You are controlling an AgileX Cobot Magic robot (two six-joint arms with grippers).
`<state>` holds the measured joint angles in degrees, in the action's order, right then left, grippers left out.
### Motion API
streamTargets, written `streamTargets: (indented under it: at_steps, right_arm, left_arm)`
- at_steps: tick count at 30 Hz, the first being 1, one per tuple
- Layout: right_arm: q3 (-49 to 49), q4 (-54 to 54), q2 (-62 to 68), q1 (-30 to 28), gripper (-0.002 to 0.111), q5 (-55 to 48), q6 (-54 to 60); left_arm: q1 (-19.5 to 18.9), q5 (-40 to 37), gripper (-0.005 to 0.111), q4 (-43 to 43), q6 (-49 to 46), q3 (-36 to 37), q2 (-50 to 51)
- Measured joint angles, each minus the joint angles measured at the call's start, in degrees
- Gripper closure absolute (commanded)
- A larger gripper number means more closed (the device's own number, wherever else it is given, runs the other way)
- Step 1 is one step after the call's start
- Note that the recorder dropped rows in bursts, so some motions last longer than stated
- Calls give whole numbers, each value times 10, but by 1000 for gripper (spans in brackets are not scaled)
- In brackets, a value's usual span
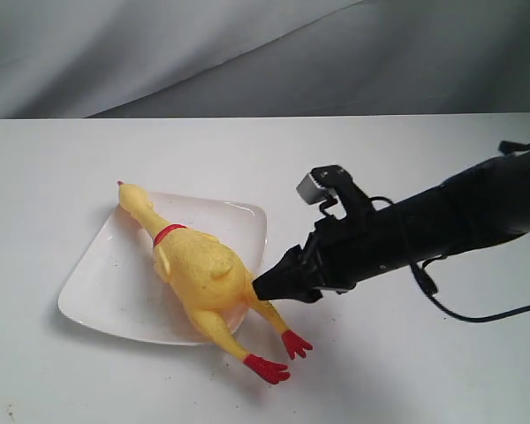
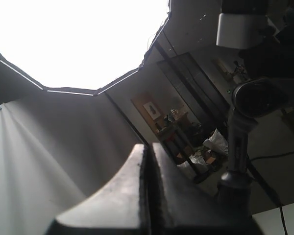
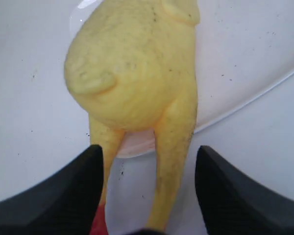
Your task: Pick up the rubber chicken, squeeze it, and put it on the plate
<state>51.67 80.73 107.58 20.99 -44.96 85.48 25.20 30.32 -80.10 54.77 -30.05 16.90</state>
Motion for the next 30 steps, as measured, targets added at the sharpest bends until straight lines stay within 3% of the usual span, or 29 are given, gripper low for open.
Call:
streamTargets:
  at_steps: [3, 7, 12, 24, 30]
  right_arm:
    - [0, -85, -70, -20, 74, 1, -81]
    - [0, -206, -192, -31, 108, 4, -190]
    - [0, -296, -362, -24, 108, 2, -252]
    - [-81, -301, -751, 15, 108, 213, -268]
    - [-111, -302, -878, 15, 108, 238, -270]
  left_arm:
    - [0, 0, 106, 0, 0, 0, 0]
    - [0, -9, 106, -18, 1, 0, 0]
    - [0, -14, 106, -58, 29, 0, 0]
    - [0, -14, 106, -75, 53, 0, 0]
    - [0, -14, 106, -76, 55, 0, 0]
